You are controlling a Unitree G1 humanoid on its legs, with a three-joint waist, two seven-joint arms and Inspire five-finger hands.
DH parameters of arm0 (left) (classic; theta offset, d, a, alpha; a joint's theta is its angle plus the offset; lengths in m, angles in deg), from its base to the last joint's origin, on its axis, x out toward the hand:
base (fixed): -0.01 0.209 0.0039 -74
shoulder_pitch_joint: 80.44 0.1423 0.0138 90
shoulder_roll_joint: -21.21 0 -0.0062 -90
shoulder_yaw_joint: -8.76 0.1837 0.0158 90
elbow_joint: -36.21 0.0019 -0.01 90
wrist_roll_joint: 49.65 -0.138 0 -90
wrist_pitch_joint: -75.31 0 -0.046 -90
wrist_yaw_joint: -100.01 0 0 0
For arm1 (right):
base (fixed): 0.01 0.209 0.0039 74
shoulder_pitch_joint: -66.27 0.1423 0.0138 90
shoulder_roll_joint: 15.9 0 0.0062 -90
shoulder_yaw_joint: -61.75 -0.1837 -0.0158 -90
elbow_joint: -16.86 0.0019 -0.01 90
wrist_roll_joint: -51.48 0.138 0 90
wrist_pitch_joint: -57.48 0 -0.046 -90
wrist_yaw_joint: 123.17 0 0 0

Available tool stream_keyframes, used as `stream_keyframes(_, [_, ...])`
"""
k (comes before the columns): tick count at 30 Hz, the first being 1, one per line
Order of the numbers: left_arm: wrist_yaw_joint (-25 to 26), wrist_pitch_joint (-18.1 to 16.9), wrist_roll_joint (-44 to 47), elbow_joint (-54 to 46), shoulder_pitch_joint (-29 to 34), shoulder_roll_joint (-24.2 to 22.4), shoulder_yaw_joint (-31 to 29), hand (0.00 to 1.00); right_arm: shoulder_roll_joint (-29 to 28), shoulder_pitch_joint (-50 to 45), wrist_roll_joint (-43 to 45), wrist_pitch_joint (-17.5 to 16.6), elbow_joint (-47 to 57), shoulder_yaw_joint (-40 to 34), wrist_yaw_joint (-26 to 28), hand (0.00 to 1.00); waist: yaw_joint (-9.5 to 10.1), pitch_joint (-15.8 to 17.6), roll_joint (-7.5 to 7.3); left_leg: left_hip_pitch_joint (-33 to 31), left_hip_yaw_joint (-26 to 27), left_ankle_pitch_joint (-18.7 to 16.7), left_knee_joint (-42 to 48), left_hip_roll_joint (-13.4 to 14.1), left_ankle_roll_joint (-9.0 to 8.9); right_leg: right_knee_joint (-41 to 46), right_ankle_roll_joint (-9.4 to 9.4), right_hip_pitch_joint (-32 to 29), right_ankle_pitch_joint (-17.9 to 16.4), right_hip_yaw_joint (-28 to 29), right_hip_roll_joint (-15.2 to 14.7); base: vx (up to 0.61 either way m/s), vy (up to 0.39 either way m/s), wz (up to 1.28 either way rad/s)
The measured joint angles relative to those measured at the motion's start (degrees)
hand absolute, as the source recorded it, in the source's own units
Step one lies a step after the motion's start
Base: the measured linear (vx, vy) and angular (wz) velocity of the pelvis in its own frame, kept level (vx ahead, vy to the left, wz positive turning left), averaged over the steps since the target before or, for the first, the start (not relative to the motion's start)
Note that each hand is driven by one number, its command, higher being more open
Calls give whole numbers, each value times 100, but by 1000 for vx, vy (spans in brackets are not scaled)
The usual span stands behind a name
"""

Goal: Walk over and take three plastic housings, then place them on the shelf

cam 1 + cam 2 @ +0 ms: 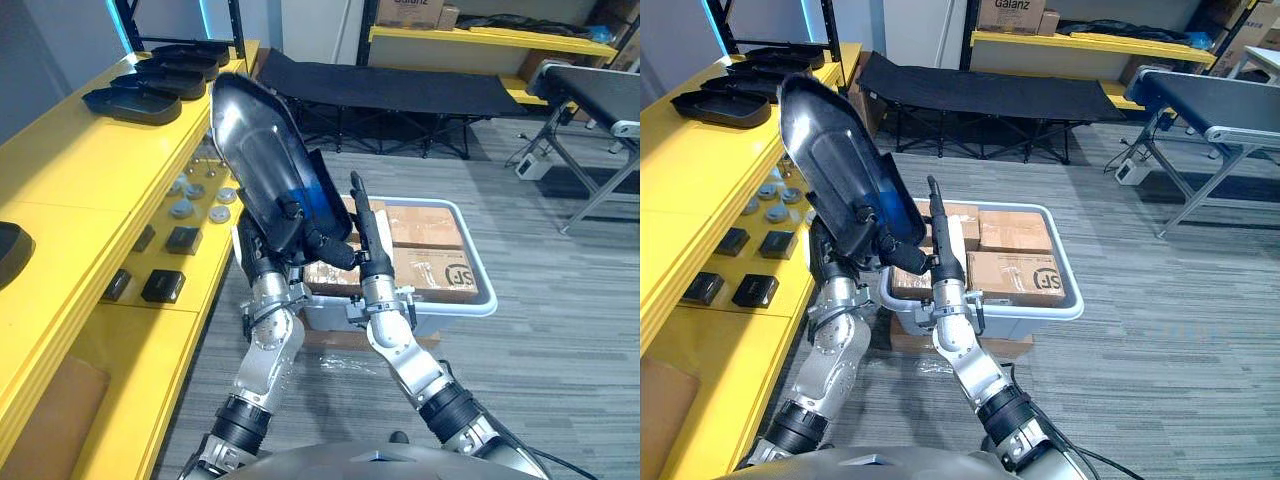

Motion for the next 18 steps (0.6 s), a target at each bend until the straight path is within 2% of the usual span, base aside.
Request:
stream_keyframes(5, [460,334,-1459,-49,1,7,-12,0,14,-127,57,15,-4,-17,160,100,-4,7,13,1,9,-20,0,-1,0,0,4,-2,-19,-1,0,0,0,-1])
stream_keyframes(10, [674,646,-2547,-258,5,95,-13,0,83,-267,693,-172,-3,-80,566,100,-11,1,43,4,18,-31,1,-3,-7,0,10,-3,-25,0,0,0,0,0])
stream_keyframes(13, [811,782,-2903,-429,11,162,-92,0,216,-371,1939,-365,38,-84,1373,100,-15,1,78,11,33,-41,1,-5,-7,0,15,-6,-28,6,0,0,0,0])
stream_keyframes(14, [848,782,-2946,-472,15,171,-155,0,254,-422,2822,-350,86,-114,1853,100,-15,-4,89,13,36,-44,1,-5,-6,0,17,-6,-30,7,0,0,0,0])
stream_keyframes(15, [901,781,-2953,-603,44,172,-311,0,346,-547,4167,-270,91,-181,2768,100,-20,-5,104,17,44,-53,1,-5,-7,0,20,-6,-33,12,0,0,0,0])
stream_keyframes(18, [1072,747,-3086,-672,96,226,-686,0,515,-818,5654,-114,239,-238,3969,100,-15,2,144,30,66,-64,1,-6,-7,0,23,-7,-34,35,1,-2,2,-1])
